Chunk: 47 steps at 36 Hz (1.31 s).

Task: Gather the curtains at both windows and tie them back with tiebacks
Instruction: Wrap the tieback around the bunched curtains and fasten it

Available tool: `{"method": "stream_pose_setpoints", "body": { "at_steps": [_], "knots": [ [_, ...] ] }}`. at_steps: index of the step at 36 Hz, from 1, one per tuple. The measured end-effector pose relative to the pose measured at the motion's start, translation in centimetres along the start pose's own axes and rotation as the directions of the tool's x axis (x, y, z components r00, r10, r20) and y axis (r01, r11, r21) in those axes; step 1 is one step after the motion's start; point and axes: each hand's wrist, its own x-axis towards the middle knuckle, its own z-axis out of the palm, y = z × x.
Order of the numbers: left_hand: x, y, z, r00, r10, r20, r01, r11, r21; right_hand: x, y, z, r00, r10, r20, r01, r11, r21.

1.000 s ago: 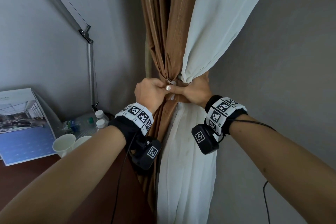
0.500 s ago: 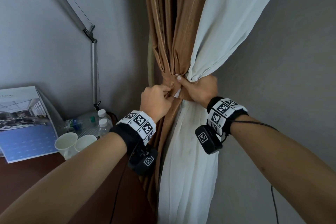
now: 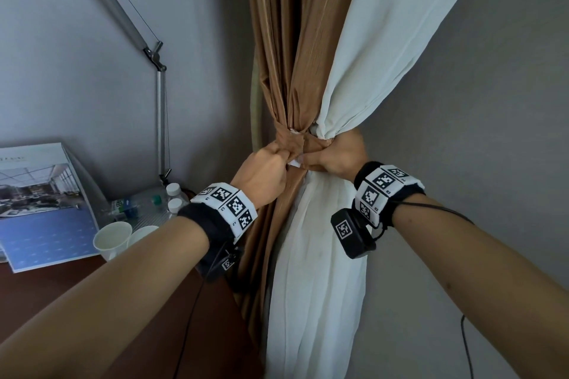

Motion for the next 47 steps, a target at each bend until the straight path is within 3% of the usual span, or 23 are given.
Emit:
{"method": "stream_pose_setpoints", "body": {
  "at_steps": [7, 14, 18, 25, 40, 47],
  "knots": [
    [0.5, 0.2, 0.0, 0.999, -0.033, -0.04, 0.033, 0.999, 0.015, -0.3, -0.5, 0.6, 0.998, 0.027, -0.061, -0.032, 0.997, -0.068],
    [0.8, -0.7, -0.1, 0.998, -0.039, -0.046, 0.037, 0.998, -0.053, -0.2, -0.2, 1.4, 0.992, 0.035, -0.119, -0.029, 0.998, 0.051],
    [1.0, -1.0, -0.3, 0.997, -0.068, -0.045, 0.064, 0.993, -0.097, 0.6, 0.6, 2.5, 0.971, 0.074, -0.229, -0.093, 0.993, -0.073],
    [0.7, -1.7, -0.5, 0.97, -0.238, -0.043, 0.219, 0.94, -0.263, 0.9, 0.4, 2.3, 0.937, 0.156, -0.314, -0.205, 0.97, -0.132],
    [0.4, 0.9, 0.9, 0.979, -0.143, -0.148, 0.123, 0.983, -0.134, 1.2, 0.7, 2.5, 0.97, 0.152, -0.19, -0.193, 0.955, -0.225],
    [1.5, 1.7, 2.2, 0.972, -0.104, -0.208, 0.091, 0.993, -0.073, 1.3, 0.7, 1.3, 0.971, 0.238, -0.019, -0.237, 0.951, -0.197]
  ]
}}
